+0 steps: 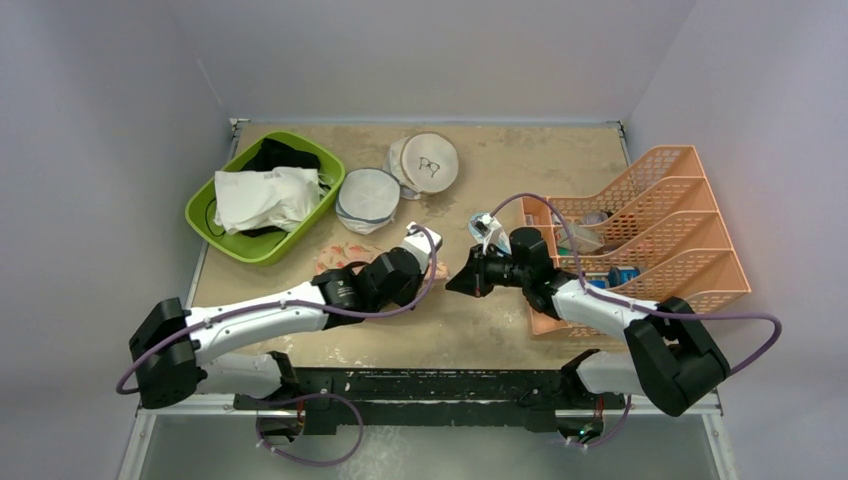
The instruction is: Unzip the laundry bag and remove the bra
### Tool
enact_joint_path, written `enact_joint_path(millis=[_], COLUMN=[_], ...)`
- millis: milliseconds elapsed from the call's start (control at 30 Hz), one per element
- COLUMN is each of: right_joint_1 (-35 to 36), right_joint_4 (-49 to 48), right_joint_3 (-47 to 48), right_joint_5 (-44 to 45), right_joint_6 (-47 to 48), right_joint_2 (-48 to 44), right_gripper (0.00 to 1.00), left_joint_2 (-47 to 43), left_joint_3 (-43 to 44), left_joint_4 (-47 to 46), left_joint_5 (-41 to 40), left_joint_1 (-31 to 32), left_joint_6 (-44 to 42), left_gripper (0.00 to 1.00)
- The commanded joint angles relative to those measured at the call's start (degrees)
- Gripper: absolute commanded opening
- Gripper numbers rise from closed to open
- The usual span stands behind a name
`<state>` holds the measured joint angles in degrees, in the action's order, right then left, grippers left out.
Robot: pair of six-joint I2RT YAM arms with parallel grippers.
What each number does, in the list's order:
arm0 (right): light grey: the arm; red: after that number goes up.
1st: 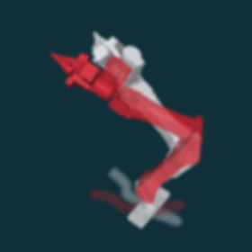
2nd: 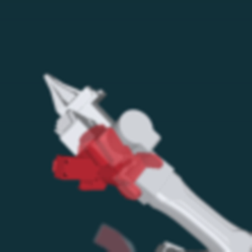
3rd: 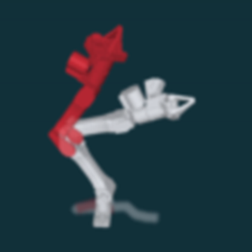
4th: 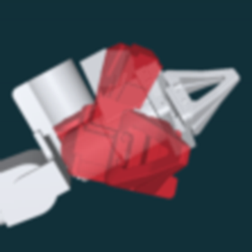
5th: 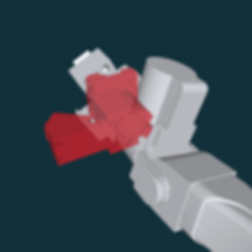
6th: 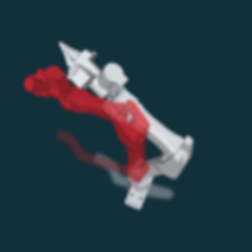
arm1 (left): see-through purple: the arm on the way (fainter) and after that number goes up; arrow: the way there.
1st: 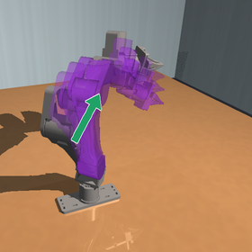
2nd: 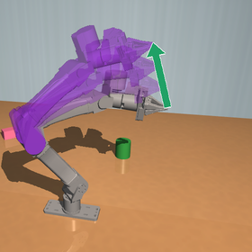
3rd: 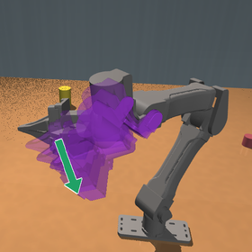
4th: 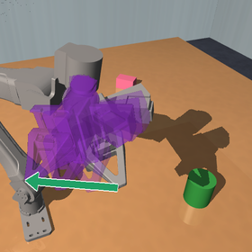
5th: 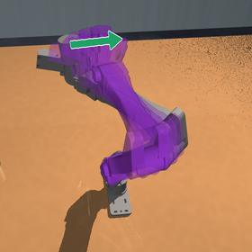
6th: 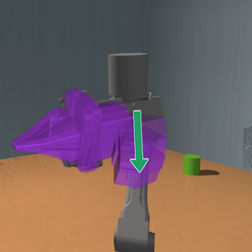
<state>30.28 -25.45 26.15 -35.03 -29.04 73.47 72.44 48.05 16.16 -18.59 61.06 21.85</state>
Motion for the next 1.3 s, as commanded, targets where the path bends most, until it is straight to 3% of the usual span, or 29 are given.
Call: enact_joint_path(millis=[0,600,1267], right_joint_1=[-0.2,-0.2,-0.1], right_joint_4=[2.3,-2.0,-5.3], right_joint_3=[2.2,1.3,5.4], right_joint_5=[2.1,1.7,0.9], right_joint_6=[0.2,-0.4,0.1], right_joint_2=[-0.1,2.3,8.5], right_gripper=[0.00,0.00,0.00], left_joint_2=[-6.5,-21.7,-26.7], left_joint_3=[-1.2,-2.8,-1.7], left_joint_4=[1.7,-0.6,-0.3], left_joint_5=[-2.9,-2.1,-3.0], left_joint_1=[0.0,0.0,0.0], left_joint_6=[-3.0,-2.7,-2.8], left_gripper=[0.00,0.00,0.00])
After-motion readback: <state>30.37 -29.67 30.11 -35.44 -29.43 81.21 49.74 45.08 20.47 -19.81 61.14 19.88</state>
